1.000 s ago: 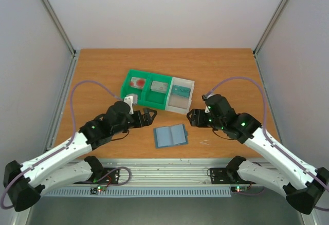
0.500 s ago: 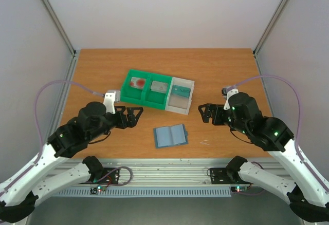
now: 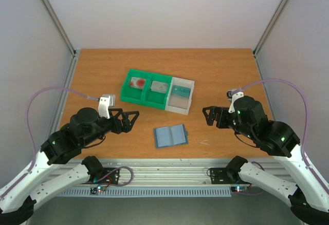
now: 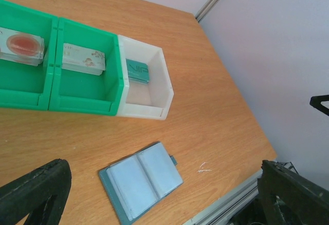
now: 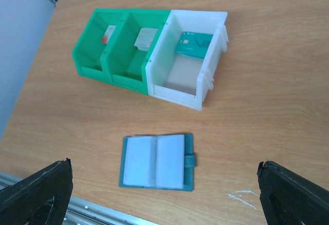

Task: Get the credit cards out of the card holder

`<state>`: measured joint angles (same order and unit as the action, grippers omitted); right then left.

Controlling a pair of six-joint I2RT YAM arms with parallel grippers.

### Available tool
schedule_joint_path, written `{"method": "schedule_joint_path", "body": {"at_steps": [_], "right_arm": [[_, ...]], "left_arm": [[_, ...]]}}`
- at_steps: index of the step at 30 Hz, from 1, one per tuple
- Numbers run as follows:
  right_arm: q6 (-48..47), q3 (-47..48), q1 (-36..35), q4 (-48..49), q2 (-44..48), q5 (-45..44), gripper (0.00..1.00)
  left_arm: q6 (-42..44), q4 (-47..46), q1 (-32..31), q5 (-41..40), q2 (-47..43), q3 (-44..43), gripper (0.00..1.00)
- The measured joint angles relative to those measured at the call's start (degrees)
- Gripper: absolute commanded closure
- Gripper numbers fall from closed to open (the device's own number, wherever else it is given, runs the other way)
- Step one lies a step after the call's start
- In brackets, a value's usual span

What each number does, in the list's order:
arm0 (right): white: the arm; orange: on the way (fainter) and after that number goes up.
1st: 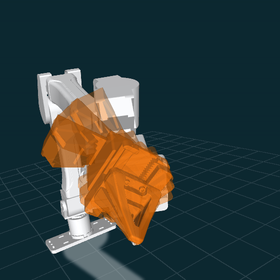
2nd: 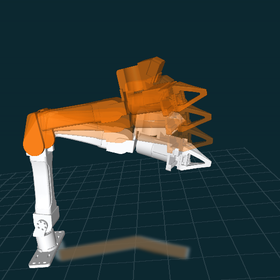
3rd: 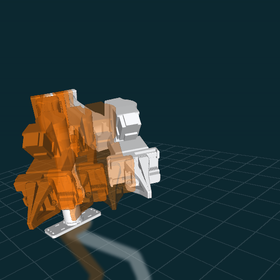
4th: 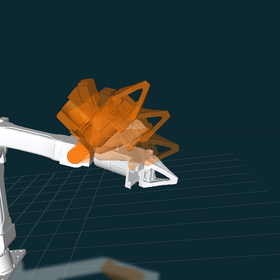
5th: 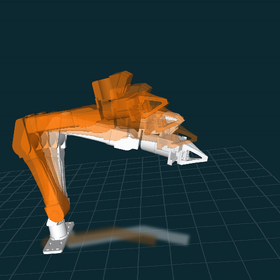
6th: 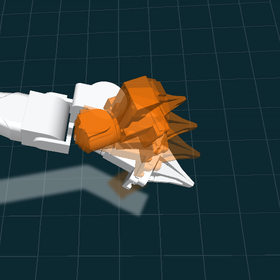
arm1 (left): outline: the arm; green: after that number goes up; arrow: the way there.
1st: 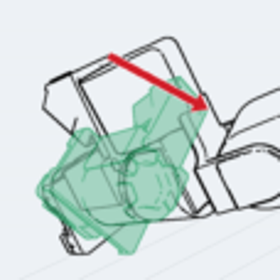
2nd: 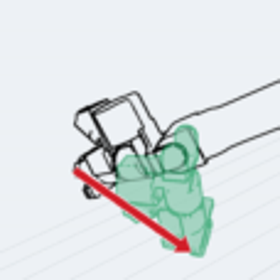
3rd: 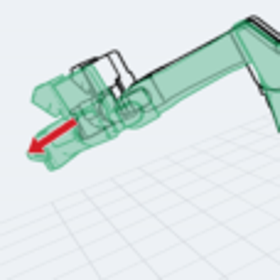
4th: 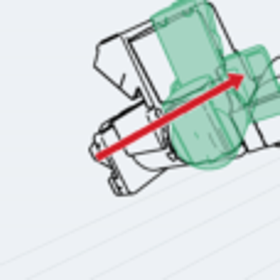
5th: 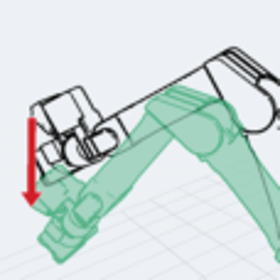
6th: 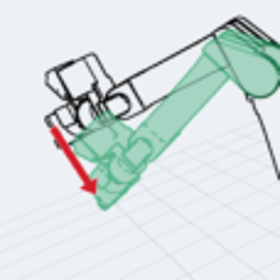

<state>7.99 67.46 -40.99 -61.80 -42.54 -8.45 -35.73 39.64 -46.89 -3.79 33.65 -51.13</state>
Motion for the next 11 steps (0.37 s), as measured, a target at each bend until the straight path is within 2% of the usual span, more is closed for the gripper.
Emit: {"method": "schedule_joint_path", "body": {"at_steps": [11], "right_arm": [[1.25, -2.14, 0.0, -0.33, 0.07, 0.79, 0.01]], "left_arm": [[0.13, 0.66, 0.0, -1.03, -0.2, 1.84, 0.01]]}}
